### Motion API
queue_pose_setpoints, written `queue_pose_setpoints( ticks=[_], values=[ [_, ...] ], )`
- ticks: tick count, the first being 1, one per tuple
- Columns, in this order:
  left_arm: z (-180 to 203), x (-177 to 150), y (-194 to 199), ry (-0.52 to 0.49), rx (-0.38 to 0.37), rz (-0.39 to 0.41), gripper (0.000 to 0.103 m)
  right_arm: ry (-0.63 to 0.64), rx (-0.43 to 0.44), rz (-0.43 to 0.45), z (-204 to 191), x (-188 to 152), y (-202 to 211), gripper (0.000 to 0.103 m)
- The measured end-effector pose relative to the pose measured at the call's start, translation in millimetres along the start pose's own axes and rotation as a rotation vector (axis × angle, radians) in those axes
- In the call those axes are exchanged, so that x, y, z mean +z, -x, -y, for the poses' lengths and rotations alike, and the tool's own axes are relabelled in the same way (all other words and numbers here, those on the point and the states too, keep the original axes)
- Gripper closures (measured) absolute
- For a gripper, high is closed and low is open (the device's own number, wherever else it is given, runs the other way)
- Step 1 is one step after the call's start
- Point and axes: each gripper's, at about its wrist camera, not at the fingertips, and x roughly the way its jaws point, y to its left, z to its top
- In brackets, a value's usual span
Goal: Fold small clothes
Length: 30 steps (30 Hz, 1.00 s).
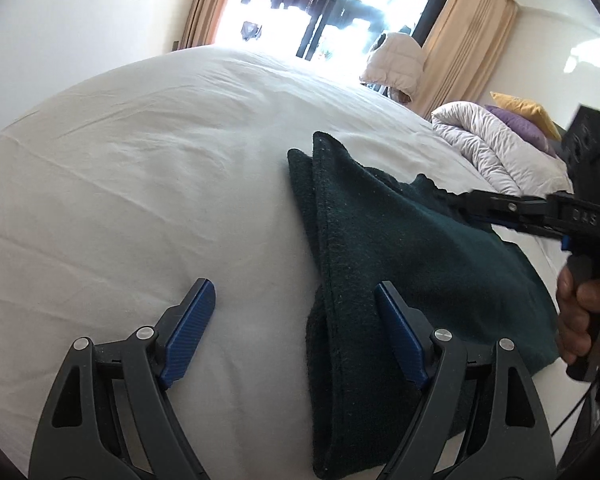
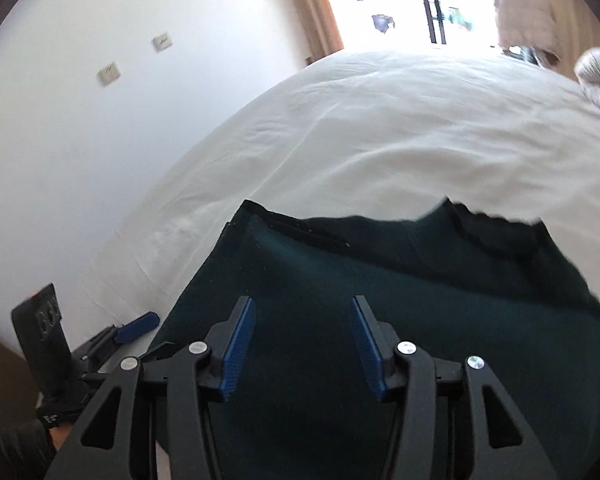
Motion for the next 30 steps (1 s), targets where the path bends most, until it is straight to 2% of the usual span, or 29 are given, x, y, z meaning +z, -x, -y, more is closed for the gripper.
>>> queue_pose_setpoints(
  ticks=[4,8,13,14,15,16,17,18,21,30],
  values=[
    [-6,-1,3,0.017,-0.026,0.028,0.021,0.163,-0.052,-0.069,-18,28,-35,0.050],
    [-6,-2,2,0.021,-0.021,0.030,0.021,0.215,-0.047,-0.144,-28,40,-71,0.050],
    [-7,-4,5,0.031,-0.031,0.044,0.021,0.309,-0.066,-0.163,-37,42,-96,0.040],
    [-7,-4,4,0.032,-0.030,0.046,0.021,0.298,-0.056,-0.162,-35,42,-98,0.044],
    [-7,-4,4,0.032,-0.030,0.048,0.021,0.287,-0.053,-0.161,-34,43,-99,0.060],
    [-7,-5,5,0.032,-0.030,0.050,0.021,0.288,-0.074,-0.157,-35,43,-101,0.066],
    [-7,-4,6,0.035,-0.032,0.054,0.021,0.299,-0.103,-0.150,-37,43,-103,0.081],
    [-8,-4,7,0.041,-0.035,0.058,0.021,0.306,-0.117,-0.151,-38,42,-106,0.090],
    [-12,-4,9,0.061,-0.047,0.068,0.021,0.336,-0.150,-0.135,-45,44,-112,0.093],
    [-8,-2,10,0.060,-0.043,0.076,0.021,0.306,-0.185,-0.071,-51,58,-119,0.098]
  ],
)
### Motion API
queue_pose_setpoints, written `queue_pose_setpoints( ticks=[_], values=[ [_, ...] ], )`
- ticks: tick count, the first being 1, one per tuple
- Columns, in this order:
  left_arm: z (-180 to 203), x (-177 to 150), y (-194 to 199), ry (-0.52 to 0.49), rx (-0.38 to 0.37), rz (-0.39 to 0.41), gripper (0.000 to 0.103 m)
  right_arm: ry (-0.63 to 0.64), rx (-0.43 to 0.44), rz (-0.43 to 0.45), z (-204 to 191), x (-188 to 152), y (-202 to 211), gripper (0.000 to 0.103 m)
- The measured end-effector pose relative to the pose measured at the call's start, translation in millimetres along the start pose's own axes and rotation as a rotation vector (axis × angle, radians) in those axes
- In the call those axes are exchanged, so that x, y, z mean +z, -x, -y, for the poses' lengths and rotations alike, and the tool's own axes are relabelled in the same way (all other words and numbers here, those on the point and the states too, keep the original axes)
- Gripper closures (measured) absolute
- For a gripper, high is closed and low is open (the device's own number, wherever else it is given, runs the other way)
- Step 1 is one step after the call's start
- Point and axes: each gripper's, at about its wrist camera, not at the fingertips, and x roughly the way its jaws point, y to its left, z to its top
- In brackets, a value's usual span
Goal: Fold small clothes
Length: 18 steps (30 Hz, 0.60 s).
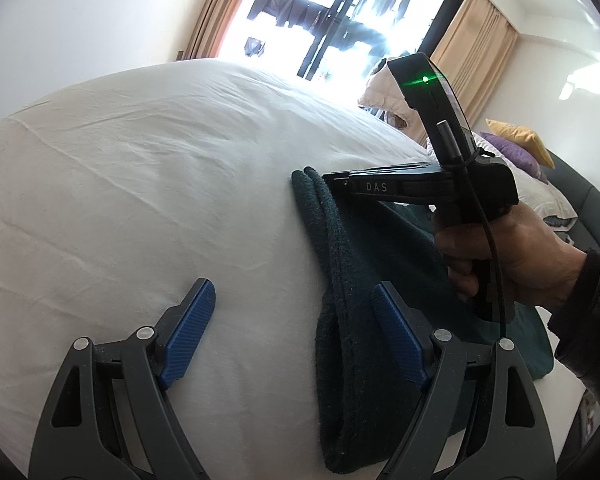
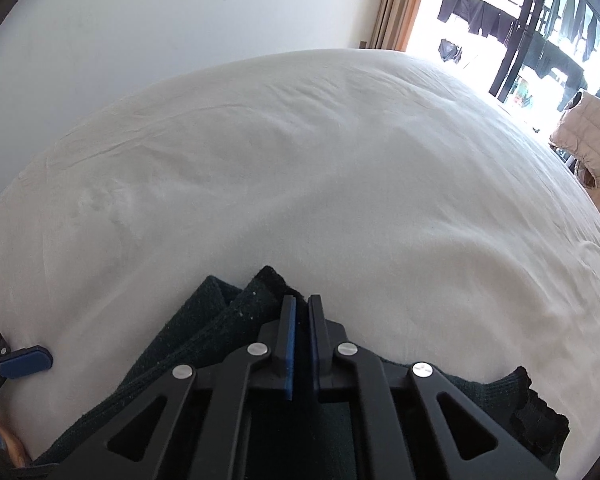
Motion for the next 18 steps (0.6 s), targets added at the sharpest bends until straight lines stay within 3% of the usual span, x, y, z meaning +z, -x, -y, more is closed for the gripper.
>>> queue_pose_setpoints(
  ticks=[5,7,8,9,11,13,18],
  values=[
    [3,-3,2,-0.008,0.011,0.000,0.021,-0.097,0.000,0.002,11,5,-15,0.098],
    [6,-3,-2,-0.018,0.022,-0.013,0.021,-0.178,0.050,0.000,25,0,-19,0.097],
    [7,-3,-3,-0.024,0.031,-0.020,0.021,-0.208,0.040,0.013,29,0,-12,0.091],
    [8,-3,-4,-0.030,0.038,-0.024,0.021,-0.237,0.014,0.030,33,-3,-1,0.071],
    [10,-3,-7,-0.046,0.055,-0.033,0.021,-0.282,0.043,0.097,41,-14,31,0.058],
    [12,-4,-9,-0.058,0.069,-0.040,0.021,-0.328,0.121,0.170,51,-38,65,0.055],
    [17,-4,-14,-0.087,0.105,-0.053,0.021,-0.511,0.169,0.233,93,-130,125,0.052]
  ],
)
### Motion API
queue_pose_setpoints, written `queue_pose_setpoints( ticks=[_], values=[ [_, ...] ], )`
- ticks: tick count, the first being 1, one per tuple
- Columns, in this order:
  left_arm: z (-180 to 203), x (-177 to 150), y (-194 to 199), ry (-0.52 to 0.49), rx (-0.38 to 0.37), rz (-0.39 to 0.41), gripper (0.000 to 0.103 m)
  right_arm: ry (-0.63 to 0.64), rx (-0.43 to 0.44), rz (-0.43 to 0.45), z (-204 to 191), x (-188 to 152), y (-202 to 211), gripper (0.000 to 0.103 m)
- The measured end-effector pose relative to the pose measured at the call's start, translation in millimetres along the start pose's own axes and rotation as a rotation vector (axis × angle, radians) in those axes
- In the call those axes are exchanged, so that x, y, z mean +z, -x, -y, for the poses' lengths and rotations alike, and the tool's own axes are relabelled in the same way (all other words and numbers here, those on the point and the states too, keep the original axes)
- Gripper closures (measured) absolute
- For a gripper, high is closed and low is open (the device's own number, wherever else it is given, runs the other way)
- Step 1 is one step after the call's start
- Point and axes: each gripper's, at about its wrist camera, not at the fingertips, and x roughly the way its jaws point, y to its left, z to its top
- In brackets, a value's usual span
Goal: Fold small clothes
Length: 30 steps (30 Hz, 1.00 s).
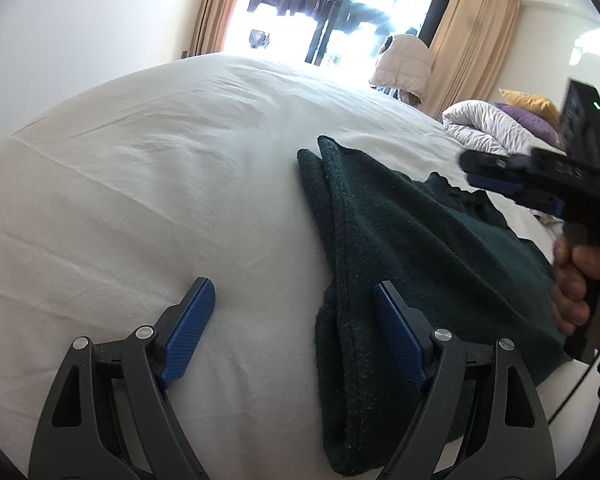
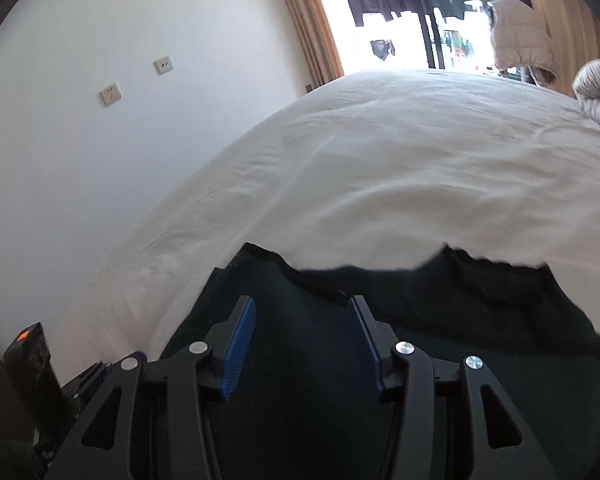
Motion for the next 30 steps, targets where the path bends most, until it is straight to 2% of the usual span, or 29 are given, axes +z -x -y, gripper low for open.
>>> queue_pose_setpoints(
  ticks=[5,7,10,12,14,17,18,20,23,25,27,30],
  values=[
    [7,-1,-5,-0.031,0.036,-0.012,0.021,-0.270,-0.117,-0.010,120,-39,38,0.052],
    [9,-1,-7,-0.042,0.049,-0.016,0.021,-0.360,-0.108,0.018,162,-56,51,0.068],
    [10,0,-12,-0.057,0.065,-0.022,0.021,-0.517,-0.189,0.112,211,-76,86,0.089],
    [10,0,-13,-0.064,0.073,-0.025,0.020,-0.632,-0.282,0.184,228,-84,114,0.086],
    [10,0,-13,-0.067,0.076,-0.026,0.020,-0.646,-0.266,0.221,219,-87,129,0.082],
    [11,-1,-11,-0.072,0.080,-0.027,0.021,-0.573,-0.081,0.218,163,-87,125,0.082],
    [11,0,-11,-0.075,0.085,-0.029,0.020,-0.546,-0.010,0.213,139,-89,119,0.079],
    [14,0,-10,-0.086,0.097,-0.032,0.020,-0.482,0.105,0.146,89,-94,95,0.066],
    [18,-2,-7,-0.116,0.128,-0.049,0.020,-0.402,0.213,0.019,38,-108,53,0.065],
    [20,-5,-4,-0.140,0.144,-0.063,0.020,-0.381,0.168,-0.032,29,-118,34,0.063],
    [22,-10,0,-0.170,0.160,-0.081,0.020,-0.453,0.172,-0.010,44,-119,35,0.079],
    [18,-16,8,-0.181,0.162,-0.101,0.020,-0.559,0.054,0.049,70,-119,56,0.078]
  ],
)
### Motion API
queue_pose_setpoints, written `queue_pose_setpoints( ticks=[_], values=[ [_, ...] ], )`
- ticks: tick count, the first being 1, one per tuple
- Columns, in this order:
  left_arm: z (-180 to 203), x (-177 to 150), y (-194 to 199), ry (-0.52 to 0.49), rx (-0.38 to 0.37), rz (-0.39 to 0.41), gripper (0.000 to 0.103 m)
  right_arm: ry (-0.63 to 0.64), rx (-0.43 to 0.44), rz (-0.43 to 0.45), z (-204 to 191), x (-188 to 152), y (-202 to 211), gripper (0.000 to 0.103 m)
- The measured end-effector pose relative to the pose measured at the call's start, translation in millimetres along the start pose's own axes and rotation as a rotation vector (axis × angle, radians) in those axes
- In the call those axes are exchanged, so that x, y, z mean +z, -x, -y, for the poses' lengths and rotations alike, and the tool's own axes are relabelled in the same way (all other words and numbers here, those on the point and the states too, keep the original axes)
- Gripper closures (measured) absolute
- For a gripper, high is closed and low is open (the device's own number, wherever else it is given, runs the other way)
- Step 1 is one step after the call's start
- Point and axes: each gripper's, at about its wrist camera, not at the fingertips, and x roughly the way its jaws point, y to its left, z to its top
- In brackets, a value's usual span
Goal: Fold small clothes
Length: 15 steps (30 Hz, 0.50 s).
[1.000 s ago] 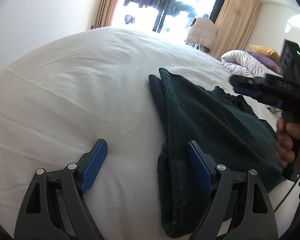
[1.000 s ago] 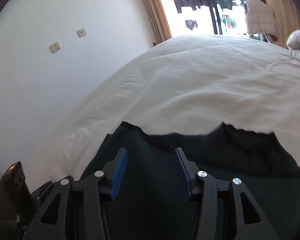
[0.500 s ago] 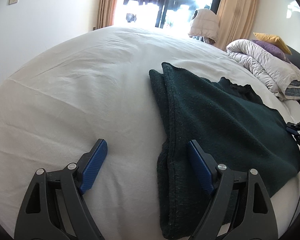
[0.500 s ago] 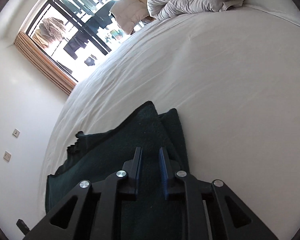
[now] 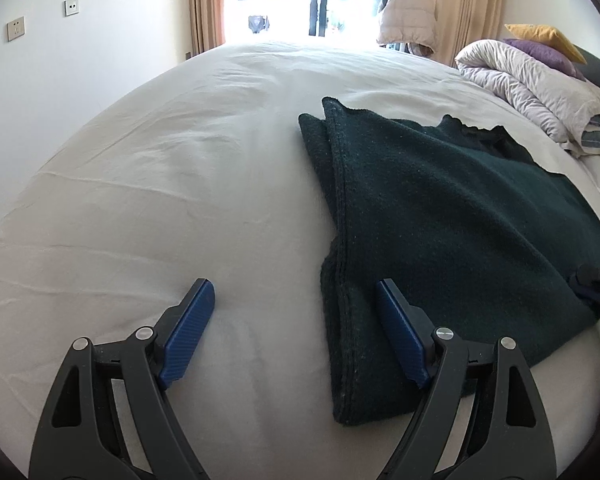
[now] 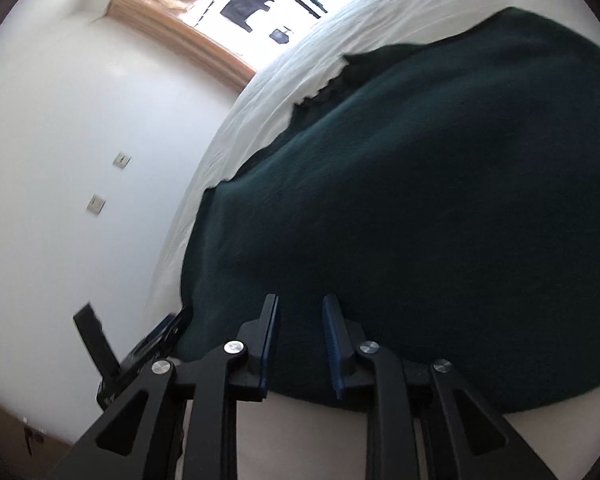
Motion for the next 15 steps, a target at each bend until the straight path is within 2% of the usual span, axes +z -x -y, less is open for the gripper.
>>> queue_pose_setpoints(
  ticks=[2,4,7,10,12,15],
  values=[
    [-4,-4,4,0.004,-0.010,-0.009,0.020,-0.026,-0.001,0.032,0,3,10,0.074],
    [-7,-7,10,0.009,-0.017,-0.014,0.020,-0.012,0.079,0.024,-12,-1,11,0.073],
    [-14,-11,23,0.040,-0.012,-0.008,0.022,0.053,0.147,-0.032,-37,-8,-10,0.070],
    [-14,-8,46,0.064,-0.014,0.046,0.022,0.043,0.116,-0.128,-38,-18,-45,0.069],
    [-2,1,58,0.052,-0.055,0.082,0.022,0.057,0.128,-0.109,-38,-21,-50,0.069],
    [29,20,56,0.002,-0.136,0.077,0.022,0.022,0.154,-0.116,-35,-15,-50,0.070]
  ],
)
